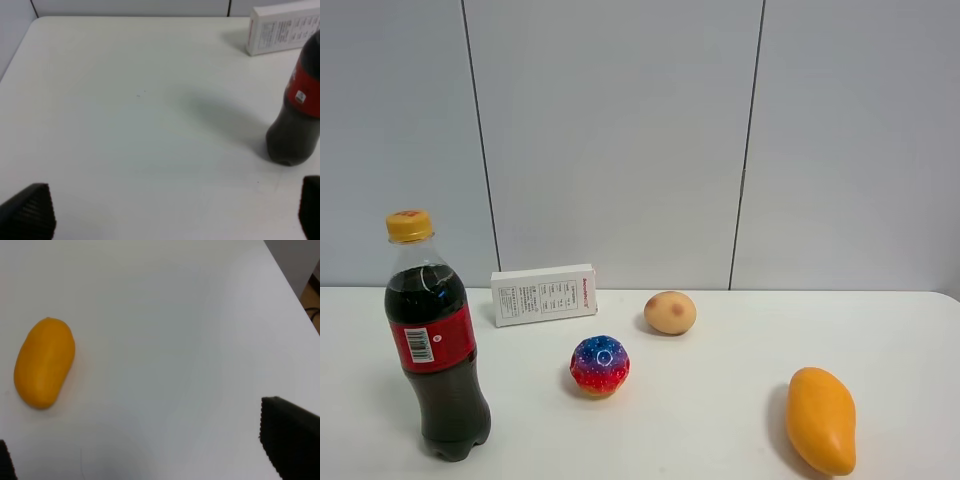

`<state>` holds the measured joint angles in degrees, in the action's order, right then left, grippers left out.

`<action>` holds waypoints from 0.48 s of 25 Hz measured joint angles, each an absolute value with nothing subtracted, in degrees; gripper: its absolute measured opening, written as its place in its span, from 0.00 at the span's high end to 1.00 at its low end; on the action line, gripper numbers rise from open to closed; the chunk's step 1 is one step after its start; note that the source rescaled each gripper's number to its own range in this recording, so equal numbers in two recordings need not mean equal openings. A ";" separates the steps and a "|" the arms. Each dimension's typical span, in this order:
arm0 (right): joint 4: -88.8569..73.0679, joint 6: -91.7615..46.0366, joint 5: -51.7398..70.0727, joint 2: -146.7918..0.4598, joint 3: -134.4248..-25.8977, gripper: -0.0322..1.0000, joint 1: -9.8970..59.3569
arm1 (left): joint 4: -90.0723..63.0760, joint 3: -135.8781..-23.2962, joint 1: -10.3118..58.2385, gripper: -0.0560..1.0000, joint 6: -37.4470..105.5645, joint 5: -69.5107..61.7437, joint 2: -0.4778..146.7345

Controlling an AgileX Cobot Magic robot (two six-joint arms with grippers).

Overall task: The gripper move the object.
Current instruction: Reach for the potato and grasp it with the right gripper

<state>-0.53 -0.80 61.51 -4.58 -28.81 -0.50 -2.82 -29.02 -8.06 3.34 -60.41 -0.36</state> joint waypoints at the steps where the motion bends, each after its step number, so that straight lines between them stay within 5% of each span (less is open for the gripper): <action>1: -0.53 -0.80 61.51 -4.58 -28.81 0.00 -0.50 | -2.82 -29.02 -8.06 0.00 3.34 -60.41 -0.36; 12: -0.53 -0.80 61.44 -4.58 -28.81 0.00 -0.50 | -2.82 -29.02 -8.06 0.00 3.29 -60.41 -0.36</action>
<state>-0.53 -0.80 61.44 -4.58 -28.81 -0.50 -2.82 -29.02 -8.06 3.29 -60.41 -0.36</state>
